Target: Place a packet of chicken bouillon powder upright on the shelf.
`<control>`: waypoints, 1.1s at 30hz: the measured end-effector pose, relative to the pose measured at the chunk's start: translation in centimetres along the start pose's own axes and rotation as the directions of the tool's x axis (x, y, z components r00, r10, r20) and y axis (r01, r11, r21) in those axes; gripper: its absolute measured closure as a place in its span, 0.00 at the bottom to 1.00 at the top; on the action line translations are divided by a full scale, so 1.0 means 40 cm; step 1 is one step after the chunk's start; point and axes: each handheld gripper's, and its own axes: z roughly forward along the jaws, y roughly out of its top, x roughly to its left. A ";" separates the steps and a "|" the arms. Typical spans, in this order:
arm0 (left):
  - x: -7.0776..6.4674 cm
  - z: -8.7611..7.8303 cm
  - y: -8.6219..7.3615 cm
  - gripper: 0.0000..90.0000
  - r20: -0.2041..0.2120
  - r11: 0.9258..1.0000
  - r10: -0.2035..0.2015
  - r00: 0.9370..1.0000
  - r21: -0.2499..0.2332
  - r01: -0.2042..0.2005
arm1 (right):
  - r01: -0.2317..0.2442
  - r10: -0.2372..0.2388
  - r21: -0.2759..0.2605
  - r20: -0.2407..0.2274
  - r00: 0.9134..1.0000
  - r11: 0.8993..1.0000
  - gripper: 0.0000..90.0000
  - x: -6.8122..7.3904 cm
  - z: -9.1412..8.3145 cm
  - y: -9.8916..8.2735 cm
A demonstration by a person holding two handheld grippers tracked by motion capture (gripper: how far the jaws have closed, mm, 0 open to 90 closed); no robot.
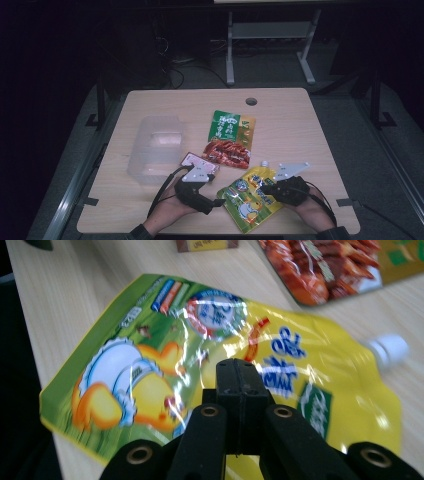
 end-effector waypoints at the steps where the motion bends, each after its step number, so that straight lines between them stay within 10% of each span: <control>1: 0.000 0.006 0.007 0.16 0.000 1.000 -0.003 1.000 0.001 0.003 | -0.007 0.007 -0.001 0.007 1.000 1.000 1.00 0.002 -0.012 -0.010; 20: 0.033 0.218 0.091 0.17 0.039 0.990 0.001 0.999 0.142 -0.007 | -0.079 0.076 0.053 0.050 0.996 0.995 1.00 0.008 -0.070 -0.133; 33: 0.038 0.251 0.085 0.17 0.096 0.985 -0.059 0.994 0.167 0.042 | -0.069 0.066 0.092 0.040 0.997 0.993 1.00 0.006 -0.045 -0.134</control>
